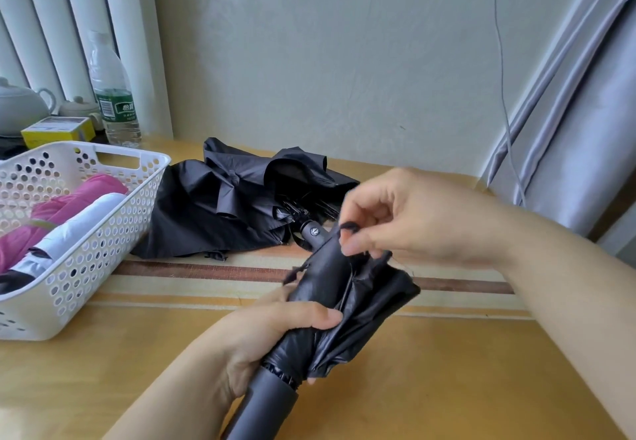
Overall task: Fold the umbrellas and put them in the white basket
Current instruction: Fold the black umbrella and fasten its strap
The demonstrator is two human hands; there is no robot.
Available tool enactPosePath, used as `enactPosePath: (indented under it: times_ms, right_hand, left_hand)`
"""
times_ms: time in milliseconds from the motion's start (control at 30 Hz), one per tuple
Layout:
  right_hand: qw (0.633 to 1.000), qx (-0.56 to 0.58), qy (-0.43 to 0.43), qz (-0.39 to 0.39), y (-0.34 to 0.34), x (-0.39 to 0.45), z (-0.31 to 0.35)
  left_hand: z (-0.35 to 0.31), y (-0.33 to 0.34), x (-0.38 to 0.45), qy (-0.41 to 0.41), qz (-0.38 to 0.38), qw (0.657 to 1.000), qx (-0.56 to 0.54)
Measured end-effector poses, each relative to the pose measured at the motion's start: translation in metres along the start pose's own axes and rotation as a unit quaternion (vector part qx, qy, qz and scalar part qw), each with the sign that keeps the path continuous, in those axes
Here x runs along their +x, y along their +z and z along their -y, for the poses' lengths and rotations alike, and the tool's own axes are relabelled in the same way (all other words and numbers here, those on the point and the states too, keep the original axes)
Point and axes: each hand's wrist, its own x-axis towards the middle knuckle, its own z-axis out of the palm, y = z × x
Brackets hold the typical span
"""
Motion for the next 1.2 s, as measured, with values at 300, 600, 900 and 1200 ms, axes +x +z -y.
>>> enactPosePath:
  times_ms: [300,600,900,1200]
  right_hand:
    - [0.991,-0.073,0.051,0.103,0.023,0.055,0.003]
    - [0.990,-0.093,0.062,0.080,0.040,0.051,-0.014]
    - [0.960,-0.236,0.021,0.147,0.017,-0.009,-0.016]
    - [0.906,-0.353,0.030,0.231,0.029,-0.006,-0.009]
  left_hand:
    - [-0.005,0.010,-0.005,-0.006,-0.009,0.956,0.293]
    - [0.000,0.012,-0.003,-0.001,-0.106,0.954,0.282]
    - [-0.001,0.010,0.000,-0.009,-0.058,0.947,0.315]
    - [0.001,0.008,-0.002,0.035,-0.089,0.907,0.410]
